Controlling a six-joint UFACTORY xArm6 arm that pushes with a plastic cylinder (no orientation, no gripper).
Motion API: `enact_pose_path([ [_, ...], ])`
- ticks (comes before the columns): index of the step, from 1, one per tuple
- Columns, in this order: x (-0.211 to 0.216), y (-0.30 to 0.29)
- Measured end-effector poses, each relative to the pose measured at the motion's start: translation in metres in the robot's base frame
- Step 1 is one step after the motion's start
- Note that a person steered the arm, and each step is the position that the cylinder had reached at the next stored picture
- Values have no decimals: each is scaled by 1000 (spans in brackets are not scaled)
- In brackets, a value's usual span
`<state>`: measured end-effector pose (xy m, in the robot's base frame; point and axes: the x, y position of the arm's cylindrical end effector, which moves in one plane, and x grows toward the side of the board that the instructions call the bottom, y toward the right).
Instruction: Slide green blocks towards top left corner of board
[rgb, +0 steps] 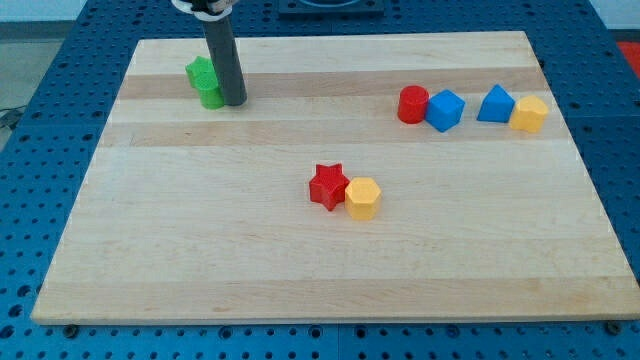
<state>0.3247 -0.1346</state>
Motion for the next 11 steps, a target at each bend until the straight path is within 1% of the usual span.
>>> enact_pose_path([
  [1, 21, 64],
  [2, 27, 65],
  [3, 20, 29],
  [4, 25, -4],
  [5, -16, -25],
  [7, -27, -34],
  [8, -25, -38],
  [9, 5, 34],
  [10, -1, 109],
  [11, -57, 76],
])
